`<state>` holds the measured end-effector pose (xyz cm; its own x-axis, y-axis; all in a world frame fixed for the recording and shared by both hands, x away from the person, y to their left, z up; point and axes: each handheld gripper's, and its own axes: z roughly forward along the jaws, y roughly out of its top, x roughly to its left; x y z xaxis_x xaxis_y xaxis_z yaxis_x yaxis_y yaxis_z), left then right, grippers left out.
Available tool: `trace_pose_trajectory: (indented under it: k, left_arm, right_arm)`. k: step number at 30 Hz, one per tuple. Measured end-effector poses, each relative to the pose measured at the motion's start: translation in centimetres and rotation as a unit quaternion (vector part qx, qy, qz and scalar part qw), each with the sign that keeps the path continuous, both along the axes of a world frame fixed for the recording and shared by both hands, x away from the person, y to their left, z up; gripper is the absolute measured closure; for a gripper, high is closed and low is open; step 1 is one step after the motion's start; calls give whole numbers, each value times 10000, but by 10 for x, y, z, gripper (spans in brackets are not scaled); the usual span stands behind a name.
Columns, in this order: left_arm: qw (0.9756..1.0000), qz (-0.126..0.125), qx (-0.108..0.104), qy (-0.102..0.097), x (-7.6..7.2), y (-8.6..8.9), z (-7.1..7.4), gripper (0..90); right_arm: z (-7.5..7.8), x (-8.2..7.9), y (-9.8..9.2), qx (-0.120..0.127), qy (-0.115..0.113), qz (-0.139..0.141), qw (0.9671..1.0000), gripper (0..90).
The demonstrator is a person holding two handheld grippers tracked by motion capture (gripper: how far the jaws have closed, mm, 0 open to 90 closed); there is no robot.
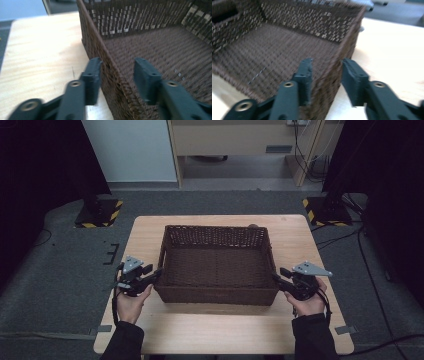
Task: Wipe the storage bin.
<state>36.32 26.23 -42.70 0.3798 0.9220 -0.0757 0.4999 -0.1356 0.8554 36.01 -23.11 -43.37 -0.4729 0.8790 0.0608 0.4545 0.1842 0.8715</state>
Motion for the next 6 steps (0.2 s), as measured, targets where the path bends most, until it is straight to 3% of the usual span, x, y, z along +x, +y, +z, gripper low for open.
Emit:
trace_pose_trajectory:
  k: [3,6]
  left_arm:
    - [9997,113,-136,-196,-5,9,5,452]
    - [9992,183,-201,-292,-9,20,6,409]
  right_arm:
    - [5,-1,-12,109,-247,-226,9994,463]
    - [5,-1,-25,162,-327,-507,9980,395]
